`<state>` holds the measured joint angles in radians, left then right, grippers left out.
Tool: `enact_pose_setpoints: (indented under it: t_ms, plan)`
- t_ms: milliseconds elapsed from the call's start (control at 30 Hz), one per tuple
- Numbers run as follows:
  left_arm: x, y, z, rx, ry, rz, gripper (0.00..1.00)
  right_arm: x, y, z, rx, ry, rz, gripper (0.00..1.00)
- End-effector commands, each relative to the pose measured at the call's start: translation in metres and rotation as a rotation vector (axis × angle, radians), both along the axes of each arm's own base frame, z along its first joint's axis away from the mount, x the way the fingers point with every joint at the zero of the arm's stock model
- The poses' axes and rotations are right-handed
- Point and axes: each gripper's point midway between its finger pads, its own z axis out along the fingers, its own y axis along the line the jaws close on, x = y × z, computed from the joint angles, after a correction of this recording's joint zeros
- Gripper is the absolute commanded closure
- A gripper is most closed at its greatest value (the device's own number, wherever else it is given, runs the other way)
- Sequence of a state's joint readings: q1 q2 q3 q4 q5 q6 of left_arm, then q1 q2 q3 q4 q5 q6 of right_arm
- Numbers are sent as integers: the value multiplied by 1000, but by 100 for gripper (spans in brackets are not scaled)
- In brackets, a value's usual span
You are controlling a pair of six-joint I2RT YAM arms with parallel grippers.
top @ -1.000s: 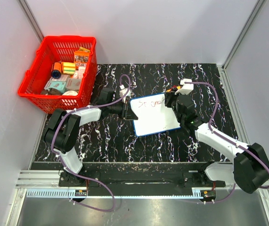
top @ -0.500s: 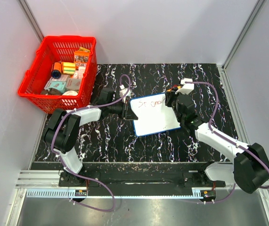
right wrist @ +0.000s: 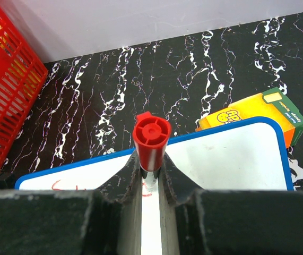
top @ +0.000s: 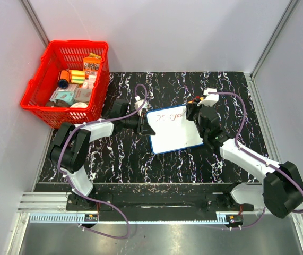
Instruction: Write a sentence on the whiteboard
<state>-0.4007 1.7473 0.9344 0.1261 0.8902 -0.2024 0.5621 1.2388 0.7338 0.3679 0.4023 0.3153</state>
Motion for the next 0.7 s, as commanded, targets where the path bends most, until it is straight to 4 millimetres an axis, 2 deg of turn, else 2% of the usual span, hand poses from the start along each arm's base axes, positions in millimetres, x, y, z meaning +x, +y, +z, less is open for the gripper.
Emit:
enact_pose_setpoints:
  t_ms: [0, 267, 667]
  plan:
    - [10, 11, -31, 140, -81, 34, 100, 2, -3, 16, 24, -29, -15, 100]
    - [9, 11, -32, 141, -79, 34, 100, -6, -4, 1, 26, 4, -1, 100]
    - [9, 11, -32, 143, -79, 34, 100, -11, -3, -8, 28, 29, 20, 100]
